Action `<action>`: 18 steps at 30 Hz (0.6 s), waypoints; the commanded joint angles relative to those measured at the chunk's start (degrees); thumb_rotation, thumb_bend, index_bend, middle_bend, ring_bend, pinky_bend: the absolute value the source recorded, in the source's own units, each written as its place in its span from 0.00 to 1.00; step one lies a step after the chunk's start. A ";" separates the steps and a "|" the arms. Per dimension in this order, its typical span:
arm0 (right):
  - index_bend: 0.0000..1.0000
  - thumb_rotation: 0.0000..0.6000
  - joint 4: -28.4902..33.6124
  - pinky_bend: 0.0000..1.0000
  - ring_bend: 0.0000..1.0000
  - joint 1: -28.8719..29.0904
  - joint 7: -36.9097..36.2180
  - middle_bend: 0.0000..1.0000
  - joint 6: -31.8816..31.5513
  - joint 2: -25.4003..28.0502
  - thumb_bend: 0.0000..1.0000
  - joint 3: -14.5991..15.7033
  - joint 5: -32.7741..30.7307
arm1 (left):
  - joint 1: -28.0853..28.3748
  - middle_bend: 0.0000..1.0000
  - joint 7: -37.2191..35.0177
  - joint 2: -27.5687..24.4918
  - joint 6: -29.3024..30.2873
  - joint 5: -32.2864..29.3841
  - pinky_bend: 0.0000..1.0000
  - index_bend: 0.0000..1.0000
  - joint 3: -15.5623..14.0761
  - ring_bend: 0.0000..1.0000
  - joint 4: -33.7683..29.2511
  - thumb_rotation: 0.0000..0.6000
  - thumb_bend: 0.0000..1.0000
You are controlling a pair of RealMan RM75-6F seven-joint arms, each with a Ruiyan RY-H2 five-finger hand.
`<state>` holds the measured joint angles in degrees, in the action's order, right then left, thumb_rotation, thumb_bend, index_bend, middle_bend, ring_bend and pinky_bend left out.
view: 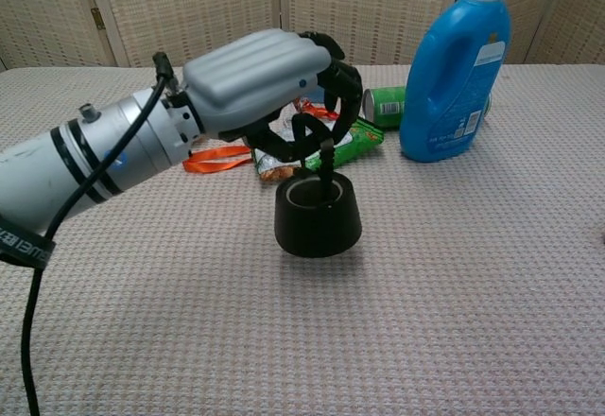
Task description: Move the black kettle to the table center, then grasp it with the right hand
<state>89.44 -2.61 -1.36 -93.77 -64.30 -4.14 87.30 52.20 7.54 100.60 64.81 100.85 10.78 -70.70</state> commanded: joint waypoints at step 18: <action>0.19 1.00 -0.70 0.27 0.30 -0.21 -1.31 0.18 0.55 0.26 0.31 -0.37 -1.06 | 8.21 0.37 4.10 11.40 -2.50 -3.28 0.13 0.61 1.74 0.38 10.25 1.00 0.49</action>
<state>88.76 -2.82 -2.65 -93.23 -64.04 -4.50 86.25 59.99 11.22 111.40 62.27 97.86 12.43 -61.06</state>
